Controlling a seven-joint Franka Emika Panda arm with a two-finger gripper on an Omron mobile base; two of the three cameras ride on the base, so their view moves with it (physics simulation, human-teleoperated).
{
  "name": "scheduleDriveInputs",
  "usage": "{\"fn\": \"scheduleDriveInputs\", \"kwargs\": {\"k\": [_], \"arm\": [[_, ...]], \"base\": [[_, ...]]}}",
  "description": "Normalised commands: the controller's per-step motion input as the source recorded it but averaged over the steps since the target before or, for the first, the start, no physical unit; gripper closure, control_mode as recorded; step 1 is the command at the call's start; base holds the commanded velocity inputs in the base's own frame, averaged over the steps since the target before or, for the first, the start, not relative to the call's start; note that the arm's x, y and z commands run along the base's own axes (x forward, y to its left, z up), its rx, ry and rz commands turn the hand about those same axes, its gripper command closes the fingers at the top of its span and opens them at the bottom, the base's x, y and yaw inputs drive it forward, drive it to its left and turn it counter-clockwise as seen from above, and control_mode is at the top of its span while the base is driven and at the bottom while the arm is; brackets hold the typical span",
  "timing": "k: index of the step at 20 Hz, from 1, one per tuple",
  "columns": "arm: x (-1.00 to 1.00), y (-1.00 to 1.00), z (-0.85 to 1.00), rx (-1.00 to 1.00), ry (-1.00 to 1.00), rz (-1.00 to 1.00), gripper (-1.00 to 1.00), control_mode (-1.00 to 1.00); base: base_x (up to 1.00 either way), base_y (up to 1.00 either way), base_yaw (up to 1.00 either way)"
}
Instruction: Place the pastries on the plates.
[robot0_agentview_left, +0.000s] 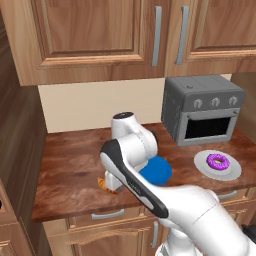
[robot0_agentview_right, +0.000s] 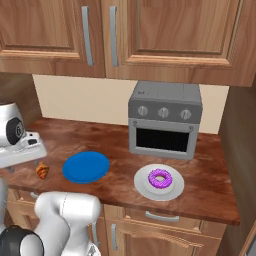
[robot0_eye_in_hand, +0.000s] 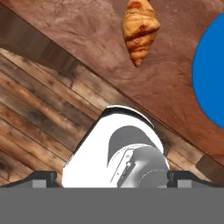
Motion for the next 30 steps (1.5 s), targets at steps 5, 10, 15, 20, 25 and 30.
{"fn": "scheduleDriveInputs", "kwargs": {"k": [5, 10, 15, 20, 25, 30], "arm": [[0.11, 0.08, -0.31, 0.0, 0.09, 0.04, -1.0, -1.0], [0.27, 0.14, -0.16, 0.0, 0.07, 0.0, -1.0, -1.0], [0.39, 0.01, -0.27, 0.0, 0.07, 0.0, -1.0, -1.0], [0.37, 0.05, -0.25, 0.0, 0.03, 0.0, -1.0, -1.0], [0.19, 0.11, -0.28, 0.01, -0.04, 0.0, -1.0, -1.0], [0.19, 0.18, -0.38, 0.04, -0.11, 0.0, -1.0, -1.0]], "base": [[0.0, 0.0, 0.0], [0.0, 0.0, 0.0], [0.0, 0.0, 0.0], [0.0, 0.0, 0.0], [0.0, 0.0, 0.0], [0.0, 0.0, 0.0]]}}
